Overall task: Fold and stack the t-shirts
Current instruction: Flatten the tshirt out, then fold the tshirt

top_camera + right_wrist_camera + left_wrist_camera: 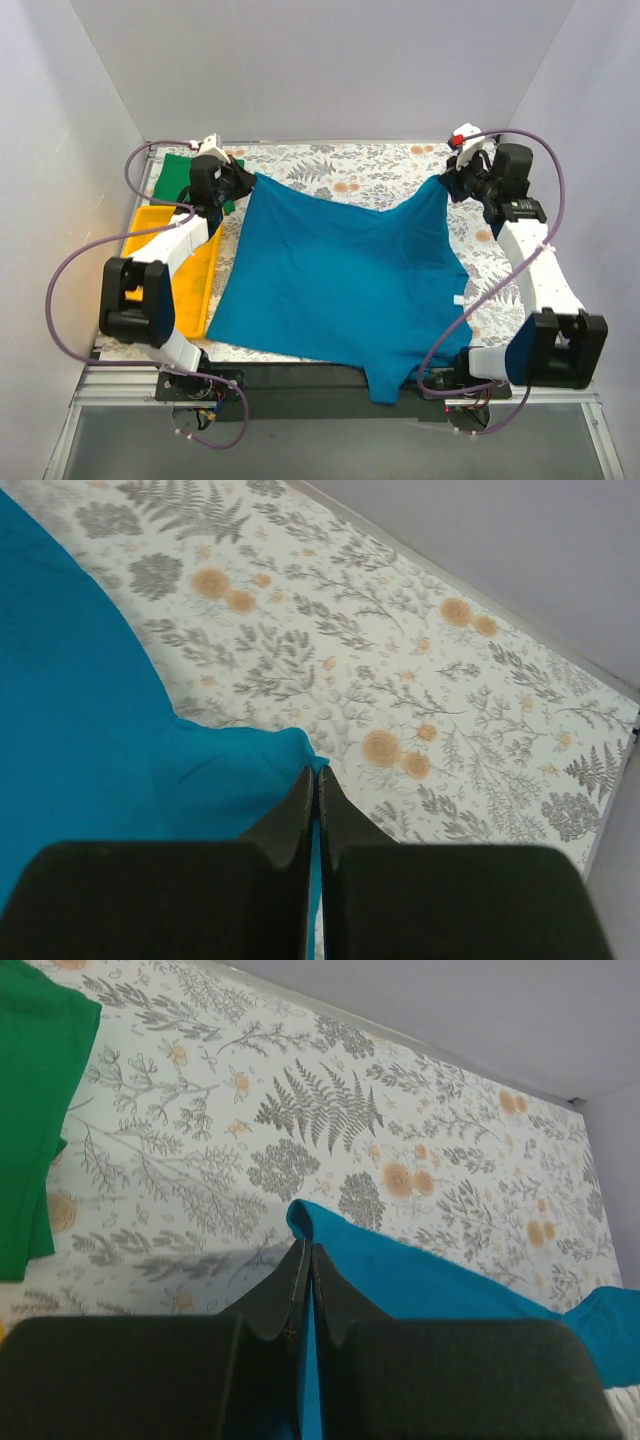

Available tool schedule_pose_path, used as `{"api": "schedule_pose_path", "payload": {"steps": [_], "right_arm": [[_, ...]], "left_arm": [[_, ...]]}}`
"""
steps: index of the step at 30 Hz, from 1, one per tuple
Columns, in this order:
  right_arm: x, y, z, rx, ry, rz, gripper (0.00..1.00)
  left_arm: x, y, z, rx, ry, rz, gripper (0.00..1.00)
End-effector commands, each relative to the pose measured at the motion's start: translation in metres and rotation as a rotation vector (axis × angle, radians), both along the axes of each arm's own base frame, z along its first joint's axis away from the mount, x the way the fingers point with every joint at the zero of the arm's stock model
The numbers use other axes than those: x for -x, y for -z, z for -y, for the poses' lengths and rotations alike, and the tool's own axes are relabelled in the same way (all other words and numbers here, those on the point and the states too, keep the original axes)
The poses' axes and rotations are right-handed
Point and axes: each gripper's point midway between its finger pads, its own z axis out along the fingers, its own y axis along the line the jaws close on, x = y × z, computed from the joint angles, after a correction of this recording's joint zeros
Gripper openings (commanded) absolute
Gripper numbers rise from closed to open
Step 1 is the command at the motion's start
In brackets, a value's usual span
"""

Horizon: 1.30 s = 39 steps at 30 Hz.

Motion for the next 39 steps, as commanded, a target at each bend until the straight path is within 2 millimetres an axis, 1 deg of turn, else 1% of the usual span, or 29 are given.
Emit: {"api": "schedule_pose_path", "payload": {"steps": [1,2,3,4,5,6,7,8,9,10,11,12,13,14,15,16,22,24,25,26,27,28,30,32,33,34,37,38,39], "right_arm": [[-0.059,-0.021,0.024,0.030,0.135,0.170,0.01],[-0.071,-0.004,0.024,0.027,0.142,0.135,0.01],[-0.082,-0.018,0.025,0.021,0.152,0.168,0.01],[-0.089,-0.016,0.024,0.017,0.155,0.164,0.01],[-0.101,-0.008,0.022,0.012,0.162,0.144,0.01],[-0.112,-0.022,0.023,0.011,0.178,0.182,0.01],[-0.119,-0.026,0.023,0.001,0.184,0.189,0.01],[-0.130,-0.014,0.025,0.000,0.193,0.162,0.01],[-0.140,-0.027,0.026,-0.007,0.204,0.189,0.01],[-0.146,-0.026,0.025,-0.022,0.211,0.179,0.01],[-0.155,-0.013,0.025,-0.026,0.213,0.153,0.01],[-0.159,-0.012,0.011,-0.032,0.188,0.150,0.01],[-0.165,-0.008,0.008,-0.040,0.188,0.140,0.01],[-0.168,-0.007,0.009,-0.044,0.191,0.139,0.01],[-0.169,-0.006,0.009,-0.047,0.192,0.135,0.01],[-0.169,-0.002,0.008,-0.051,0.192,0.125,0.01],[-0.152,0.008,0.003,-0.059,0.159,0.104,0.01],[-0.145,0.011,0.005,-0.055,0.164,0.095,0.01],[-0.143,0.008,0.006,-0.054,0.167,0.102,0.01],[-0.140,0.014,0.008,-0.054,0.167,0.089,0.01],[-0.138,0.014,0.009,-0.055,0.166,0.088,0.01],[-0.135,0.011,0.011,-0.059,0.170,0.093,0.01],[-0.130,0.015,0.008,-0.067,0.156,0.081,0.01],[-0.124,0.009,0.006,-0.076,0.143,0.089,0.01],[-0.122,0.013,0.019,-0.076,0.169,0.078,0.01],[-0.118,0.008,0.019,-0.081,0.167,0.087,0.01],[-0.107,0.009,0.020,-0.089,0.162,0.084,0.01],[-0.104,0.009,0.021,-0.090,0.161,0.082,0.01],[-0.101,0.009,0.021,-0.092,0.162,0.081,0.01]], "left_arm": [[-0.042,-0.032,-0.001,-0.037,-0.028,0.113,0.00],[-0.049,-0.027,-0.005,-0.051,-0.048,0.102,0.00],[-0.055,-0.023,-0.006,-0.062,-0.056,0.091,0.00],[-0.065,-0.019,-0.007,-0.070,-0.067,0.081,0.00],[-0.070,-0.015,-0.010,-0.080,-0.086,0.070,0.00],[-0.076,-0.006,-0.010,-0.088,-0.094,0.051,0.00],[-0.082,-0.012,-0.010,-0.085,-0.098,0.063,0.00],[-0.086,-0.011,-0.010,-0.085,-0.100,0.061,0.00],[-0.089,-0.007,-0.010,-0.089,-0.102,0.049,0.00],[-0.094,0.002,-0.009,-0.094,-0.101,0.031,0.00],[-0.099,-0.001,-0.009,-0.092,-0.103,0.034,0.00],[-0.103,0.006,-0.009,-0.097,-0.106,0.022,0.00],[-0.105,0.008,-0.008,-0.098,-0.104,0.018,0.00],[-0.110,0.004,-0.008,-0.096,-0.105,0.025,0.00],[-0.113,0.005,-0.008,-0.099,-0.106,0.024,0.00],[-0.117,0.012,-0.006,-0.102,-0.098,0.013,0.00],[-0.138,0.021,0.001,-0.095,-0.078,-0.002,0.00],[-0.144,0.027,0.002,-0.098,-0.081,-0.017,0.00],[-0.146,0.030,0.002,-0.101,-0.081,-0.025,0.00],[-0.147,0.034,0.000,-0.108,-0.090,-0.034,0.00],[-0.149,0.042,-0.001,-0.118,-0.095,-0.048,0.00],[-0.153,0.038,-0.002,-0.120,-0.100,-0.041,0.00],[-0.156,0.049,-0.002,-0.135,-0.094,-0.063,0.00],[-0.161,0.047,-0.006,-0.146,-0.121,-0.055,0.00],[-0.161,0.049,-0.007,-0.149,-0.125,-0.059,0.00],[-0.161,0.050,-0.007,-0.151,-0.126,-0.061,0.00],[-0.157,0.050,-0.011,-0.159,-0.134,-0.064,0.00],[-0.154,0.055,-0.013,-0.163,-0.136,-0.074,0.00],[-0.153,0.051,-0.014,-0.163,-0.138,-0.067,0.00]]}}
